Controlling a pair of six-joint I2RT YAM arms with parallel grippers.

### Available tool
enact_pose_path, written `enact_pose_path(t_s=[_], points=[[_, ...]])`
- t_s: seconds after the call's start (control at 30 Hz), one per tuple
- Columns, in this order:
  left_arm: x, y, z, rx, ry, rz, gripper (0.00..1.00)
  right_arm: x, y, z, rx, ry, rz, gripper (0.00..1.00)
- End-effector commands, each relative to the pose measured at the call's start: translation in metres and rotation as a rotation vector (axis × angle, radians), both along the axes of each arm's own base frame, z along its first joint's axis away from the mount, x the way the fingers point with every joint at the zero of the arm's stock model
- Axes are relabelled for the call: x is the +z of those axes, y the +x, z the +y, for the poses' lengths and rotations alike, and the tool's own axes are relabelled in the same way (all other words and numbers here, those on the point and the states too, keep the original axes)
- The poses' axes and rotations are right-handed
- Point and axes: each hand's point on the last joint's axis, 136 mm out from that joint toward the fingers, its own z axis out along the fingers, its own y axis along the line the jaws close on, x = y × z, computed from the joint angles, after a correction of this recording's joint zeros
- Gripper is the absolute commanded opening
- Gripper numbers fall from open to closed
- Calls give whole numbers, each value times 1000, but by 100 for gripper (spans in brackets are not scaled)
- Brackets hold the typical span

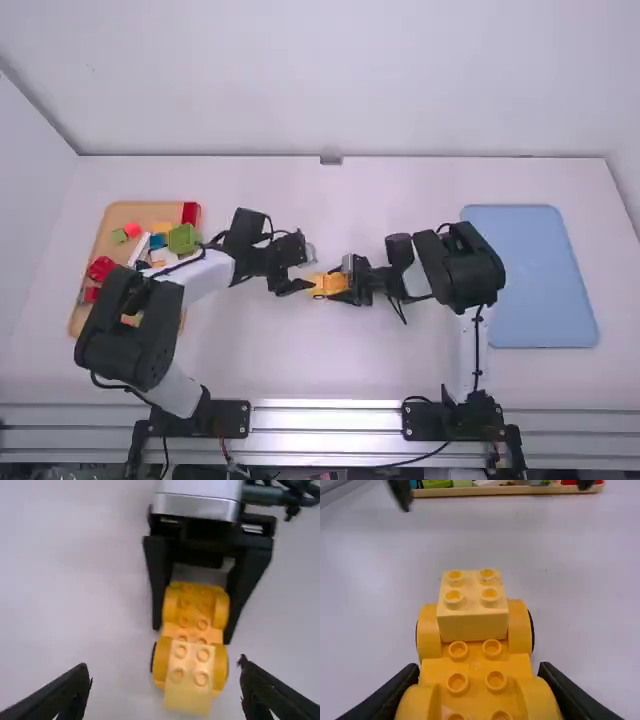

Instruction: Assemble lego blocks to make yellow taxi

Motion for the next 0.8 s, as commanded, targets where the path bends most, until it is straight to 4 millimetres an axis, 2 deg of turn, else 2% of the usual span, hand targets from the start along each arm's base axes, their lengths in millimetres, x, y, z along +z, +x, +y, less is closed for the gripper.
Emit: enact_pose_path(t_s=[0.0, 0.13, 0.23, 0.3, 0.53, 0.6, 0.77], points=[[-2, -12, -8, -112, -26, -34, 77, -27, -16, -6, -38, -75, 114, 51], [-21, -12, -10, -127, -40, 3, 73, -27, -16, -6, -39, -75, 115, 51], [-24, -10, -16, -150, -87, -2, 72, -27, -16, -6, -39, -76, 117, 51], [-28, -8, -20, -163, -112, -14, 67, -27, -16, -6, -39, -76, 117, 51], [-34, -10, -19, -158, -100, 5, 60, -27, -16, -6, -39, -76, 116, 51], [-37, -9, -17, -147, -89, 11, 55, -27, -16, -6, -38, -75, 116, 51], [-43, -8, -12, -105, -54, 37, 58, -27, -15, -6, -39, -74, 113, 51]])
